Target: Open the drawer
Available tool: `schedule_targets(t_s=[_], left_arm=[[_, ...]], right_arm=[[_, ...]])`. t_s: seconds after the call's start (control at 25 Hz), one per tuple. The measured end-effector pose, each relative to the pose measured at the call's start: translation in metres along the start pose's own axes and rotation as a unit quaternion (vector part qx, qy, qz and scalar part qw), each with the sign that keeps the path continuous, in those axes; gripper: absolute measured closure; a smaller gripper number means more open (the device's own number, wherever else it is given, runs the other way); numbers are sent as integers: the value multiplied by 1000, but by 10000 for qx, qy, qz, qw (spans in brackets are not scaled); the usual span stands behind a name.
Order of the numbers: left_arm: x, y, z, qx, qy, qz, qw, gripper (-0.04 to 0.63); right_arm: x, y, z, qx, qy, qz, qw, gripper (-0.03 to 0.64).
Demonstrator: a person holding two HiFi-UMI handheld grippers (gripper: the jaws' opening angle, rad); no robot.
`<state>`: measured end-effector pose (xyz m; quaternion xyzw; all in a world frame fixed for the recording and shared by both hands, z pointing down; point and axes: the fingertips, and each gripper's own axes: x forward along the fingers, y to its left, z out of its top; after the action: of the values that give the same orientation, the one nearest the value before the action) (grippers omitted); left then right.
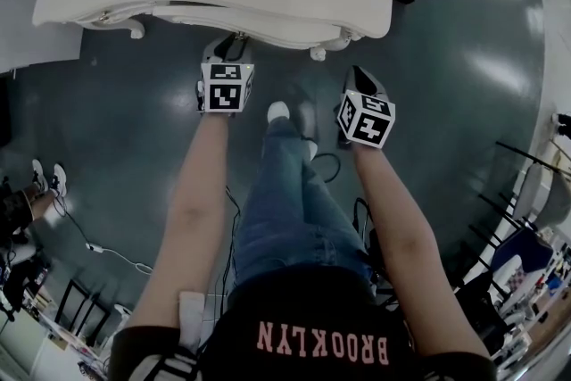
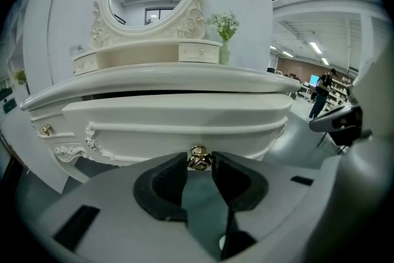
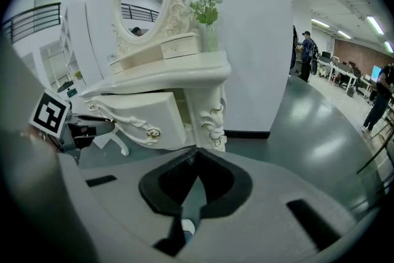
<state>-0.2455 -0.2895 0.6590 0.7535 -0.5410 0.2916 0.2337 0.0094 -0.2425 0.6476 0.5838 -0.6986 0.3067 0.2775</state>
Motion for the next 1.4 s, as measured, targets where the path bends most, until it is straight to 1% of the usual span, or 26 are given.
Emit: schedule_targets(t_s=[0.28, 0.68, 0.8, 1.0, 1.2, 1.4], left_arm=[[-26, -3, -19, 55, 88, -41, 9999, 477], [-59, -12, -51, 13, 260, 35, 9997, 477], [-71, -14, -61, 5, 321, 48, 9995, 477], [-85, -20, -77, 10, 391, 44, 9992, 477], [-95, -22, -89, 7, 450, 76, 9990, 477], [-106, -26, -97, 7, 518, 107, 9986, 477]], right_arm=[[-21, 12, -17, 45, -11, 98, 9999, 620], [-45, 12, -48, -16, 12, 85, 10000, 620], [-49, 11, -57, -149, 115, 72, 9998, 620], [-53, 13, -72, -350, 352, 210, 9985, 620], [-60, 14, -87, -520, 581, 207, 9967, 620], [-71, 20, -96, -342, 572, 299, 9973, 620]])
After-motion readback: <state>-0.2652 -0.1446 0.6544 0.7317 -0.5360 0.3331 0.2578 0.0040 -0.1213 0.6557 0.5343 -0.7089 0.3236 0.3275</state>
